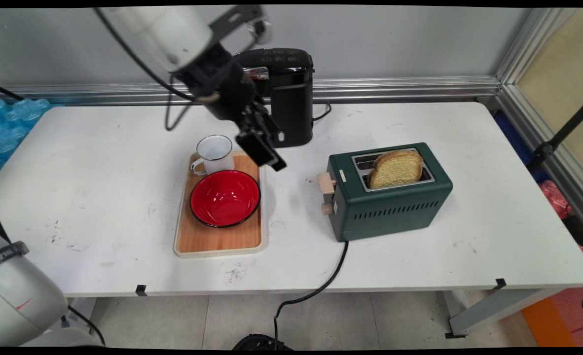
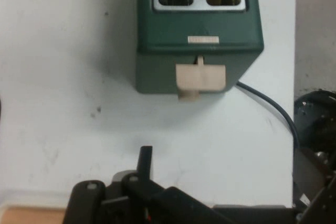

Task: Press the toaster switch

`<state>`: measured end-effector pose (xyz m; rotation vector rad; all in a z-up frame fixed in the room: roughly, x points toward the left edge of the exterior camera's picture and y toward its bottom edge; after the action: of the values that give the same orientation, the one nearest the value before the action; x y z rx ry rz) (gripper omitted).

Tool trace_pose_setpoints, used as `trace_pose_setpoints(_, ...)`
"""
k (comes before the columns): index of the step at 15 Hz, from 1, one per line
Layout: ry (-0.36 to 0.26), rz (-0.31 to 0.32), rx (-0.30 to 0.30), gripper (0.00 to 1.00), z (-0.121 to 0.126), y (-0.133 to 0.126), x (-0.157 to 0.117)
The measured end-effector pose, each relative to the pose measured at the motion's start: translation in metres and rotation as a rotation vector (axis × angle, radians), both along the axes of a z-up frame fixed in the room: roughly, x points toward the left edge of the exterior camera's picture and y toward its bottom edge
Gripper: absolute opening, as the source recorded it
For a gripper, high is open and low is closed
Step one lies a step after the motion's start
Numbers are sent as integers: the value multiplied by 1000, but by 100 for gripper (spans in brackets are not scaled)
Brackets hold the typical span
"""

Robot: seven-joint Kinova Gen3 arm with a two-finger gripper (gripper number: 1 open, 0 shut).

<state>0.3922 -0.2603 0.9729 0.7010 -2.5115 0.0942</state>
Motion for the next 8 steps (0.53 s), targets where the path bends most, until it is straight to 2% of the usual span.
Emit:
trace_pose_setpoints(5,-14,-15,-12,100,-18,-14,-29)
trace_pose_setpoints(6,-16,-18,-15,0,-21,-16,-35)
trace_pose_setpoints(8,-20,-25,-18,0,-28,-20,-46)
